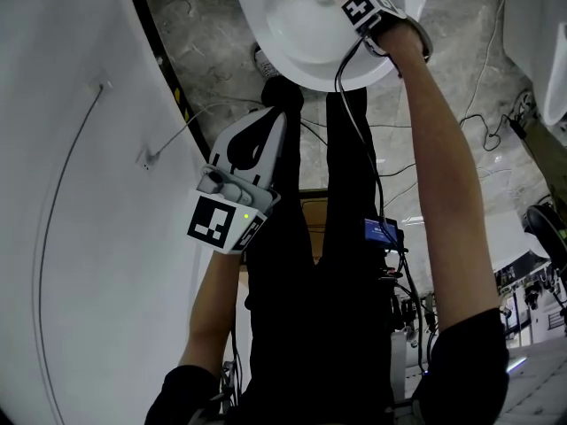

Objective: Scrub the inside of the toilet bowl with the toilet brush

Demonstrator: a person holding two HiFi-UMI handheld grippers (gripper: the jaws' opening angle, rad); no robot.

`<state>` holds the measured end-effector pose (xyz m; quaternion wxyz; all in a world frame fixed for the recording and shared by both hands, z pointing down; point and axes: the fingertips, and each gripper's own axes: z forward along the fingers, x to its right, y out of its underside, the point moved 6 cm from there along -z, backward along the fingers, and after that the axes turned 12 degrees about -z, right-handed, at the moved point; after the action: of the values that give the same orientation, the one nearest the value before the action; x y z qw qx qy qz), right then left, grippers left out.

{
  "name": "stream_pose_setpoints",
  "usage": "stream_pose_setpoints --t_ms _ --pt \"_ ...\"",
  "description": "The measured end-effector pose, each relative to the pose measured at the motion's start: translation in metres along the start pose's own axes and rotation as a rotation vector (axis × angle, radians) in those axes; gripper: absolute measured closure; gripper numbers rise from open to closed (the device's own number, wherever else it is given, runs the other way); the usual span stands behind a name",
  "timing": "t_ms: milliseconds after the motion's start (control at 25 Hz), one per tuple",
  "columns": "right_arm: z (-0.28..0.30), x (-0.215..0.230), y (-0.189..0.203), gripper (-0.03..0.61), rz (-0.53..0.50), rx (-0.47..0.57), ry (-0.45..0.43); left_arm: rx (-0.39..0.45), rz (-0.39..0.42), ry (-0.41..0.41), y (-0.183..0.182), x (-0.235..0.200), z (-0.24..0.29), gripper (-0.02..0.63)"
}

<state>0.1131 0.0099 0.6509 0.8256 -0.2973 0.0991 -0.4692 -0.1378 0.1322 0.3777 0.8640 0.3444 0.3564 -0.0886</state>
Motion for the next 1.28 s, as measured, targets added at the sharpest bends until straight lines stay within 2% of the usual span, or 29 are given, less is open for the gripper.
stream_pose_setpoints --t_ms 320,720,880,1080,1280 --pt "0.009 -0.022 0.027 0.476 -0.05 -0.105 -0.124 0.007 0.007 0.004 -0.001 0.006 -0.002 0.604" --pt "-0.014 -0.019 0.073 0.476 -0.086 -0.152 -0.096 0.062 0.037 0.017 -0.024 0.029 -0.008 0.604" --pt "0.0 -0.037 0.093 0.476 -0.1 -0.192 -0.134 0.081 0.042 0.018 -0.025 0.041 -0.013 0.604" --pt "0.023 -0.08 0.1 0.476 -0.07 -0.156 -0.262 0.086 0.053 0.002 -0.022 0.05 -0.019 0.604" --pt "0.031 -0.129 0.084 0.476 -0.023 -0.039 -0.477 0.071 0.066 -0.014 -0.021 0.064 -0.02 0.604"
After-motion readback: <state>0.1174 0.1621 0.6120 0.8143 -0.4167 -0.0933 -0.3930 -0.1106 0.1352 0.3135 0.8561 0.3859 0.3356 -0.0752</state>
